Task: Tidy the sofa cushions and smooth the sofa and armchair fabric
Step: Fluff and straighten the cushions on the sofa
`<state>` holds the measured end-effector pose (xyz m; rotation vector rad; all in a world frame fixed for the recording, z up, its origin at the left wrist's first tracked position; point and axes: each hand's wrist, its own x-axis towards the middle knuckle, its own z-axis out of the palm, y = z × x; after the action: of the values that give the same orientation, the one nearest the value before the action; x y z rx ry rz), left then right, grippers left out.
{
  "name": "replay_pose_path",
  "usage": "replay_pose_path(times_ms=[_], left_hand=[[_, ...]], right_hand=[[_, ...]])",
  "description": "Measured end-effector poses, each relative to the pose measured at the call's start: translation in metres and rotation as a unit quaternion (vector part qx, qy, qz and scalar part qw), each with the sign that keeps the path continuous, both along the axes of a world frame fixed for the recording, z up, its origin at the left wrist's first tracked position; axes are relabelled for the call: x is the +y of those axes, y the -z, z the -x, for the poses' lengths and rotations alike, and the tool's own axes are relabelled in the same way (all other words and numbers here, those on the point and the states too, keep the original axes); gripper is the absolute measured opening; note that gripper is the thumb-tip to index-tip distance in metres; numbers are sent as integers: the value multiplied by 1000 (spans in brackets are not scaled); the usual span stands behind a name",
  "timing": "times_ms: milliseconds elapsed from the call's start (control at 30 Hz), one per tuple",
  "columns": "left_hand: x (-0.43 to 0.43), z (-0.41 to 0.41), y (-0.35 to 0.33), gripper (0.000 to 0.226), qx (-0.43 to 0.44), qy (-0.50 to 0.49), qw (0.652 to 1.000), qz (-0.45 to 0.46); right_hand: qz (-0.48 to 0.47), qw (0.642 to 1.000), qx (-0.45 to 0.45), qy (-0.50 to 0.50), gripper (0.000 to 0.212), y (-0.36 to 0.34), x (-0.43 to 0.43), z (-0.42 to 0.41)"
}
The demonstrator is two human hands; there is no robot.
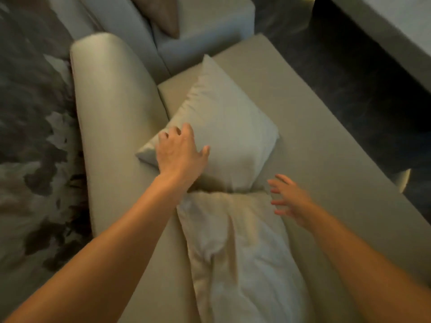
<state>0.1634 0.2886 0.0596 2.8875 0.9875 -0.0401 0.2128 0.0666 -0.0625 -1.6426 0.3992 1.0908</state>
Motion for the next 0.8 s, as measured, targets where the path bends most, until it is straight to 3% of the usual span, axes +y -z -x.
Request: replay_pose_path(times_ms=[67,100,200,267,367,467,600,733,800], left_hand=[[44,-37,14,67,-16,17,998,-56],[64,-52,21,77,0,8,999,-40],[109,-81,48,101,96,-54,990,87],[126,-86,65,93,134,-39,981,131],[142,-84,75,45,9,-32,978,207],[149,-89,56,43,-157,-44,952,260],[171,-114,10,38,-308,-54,914,259],[196,-117,-8,39,-352,-137,901,212],[205,-112,11,33,-293,-162,920,201]], right_hand=[[-31,998,-1,51,59,8,35,-25],[-42,997,4,68,61,16,52,-33],[-54,995,12,84,76,48,101,-43],[-50,993,5,105,85,71,122,-42],[-5,993,-56,107,95,82,134,-52],[-26,994,-63,88,101,61,157,-90],[-75,985,-155,20,81,22,212,-157],[-81,971,-225,-27,66,-10,271,-184],[-67,954,-278,-89,63,-11,297,-168]])
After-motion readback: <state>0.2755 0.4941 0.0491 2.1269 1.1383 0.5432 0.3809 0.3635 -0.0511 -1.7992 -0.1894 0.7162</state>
